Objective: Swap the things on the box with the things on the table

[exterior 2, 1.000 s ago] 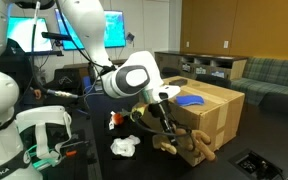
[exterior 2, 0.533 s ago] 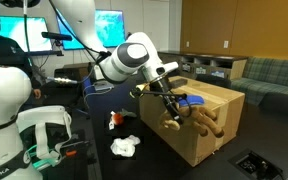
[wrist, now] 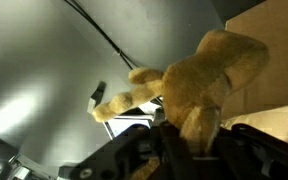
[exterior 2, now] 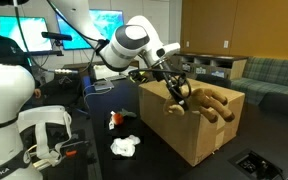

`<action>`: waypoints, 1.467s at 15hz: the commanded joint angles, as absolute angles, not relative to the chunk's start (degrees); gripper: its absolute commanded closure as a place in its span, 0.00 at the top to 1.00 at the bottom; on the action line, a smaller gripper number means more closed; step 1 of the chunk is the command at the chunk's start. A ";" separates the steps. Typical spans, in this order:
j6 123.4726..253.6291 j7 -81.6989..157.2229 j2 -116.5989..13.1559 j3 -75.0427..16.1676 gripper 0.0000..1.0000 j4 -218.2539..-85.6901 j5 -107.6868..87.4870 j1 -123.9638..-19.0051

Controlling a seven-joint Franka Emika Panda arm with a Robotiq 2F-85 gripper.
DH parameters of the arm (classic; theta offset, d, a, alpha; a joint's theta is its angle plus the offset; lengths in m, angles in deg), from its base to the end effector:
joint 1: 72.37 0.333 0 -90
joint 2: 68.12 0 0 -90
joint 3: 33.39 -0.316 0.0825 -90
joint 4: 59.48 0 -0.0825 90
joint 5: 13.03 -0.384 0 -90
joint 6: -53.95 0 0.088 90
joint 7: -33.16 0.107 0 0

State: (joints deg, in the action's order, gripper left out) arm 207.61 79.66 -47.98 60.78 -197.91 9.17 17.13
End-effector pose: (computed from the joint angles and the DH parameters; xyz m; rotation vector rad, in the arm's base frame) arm 0.5096 -0.0276 0.3434 2.5525 -0.6744 0.5651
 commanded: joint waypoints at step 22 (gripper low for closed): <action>205.37 63.59 -51.05 16.26 0.03 -183.55 -5.89 -20.57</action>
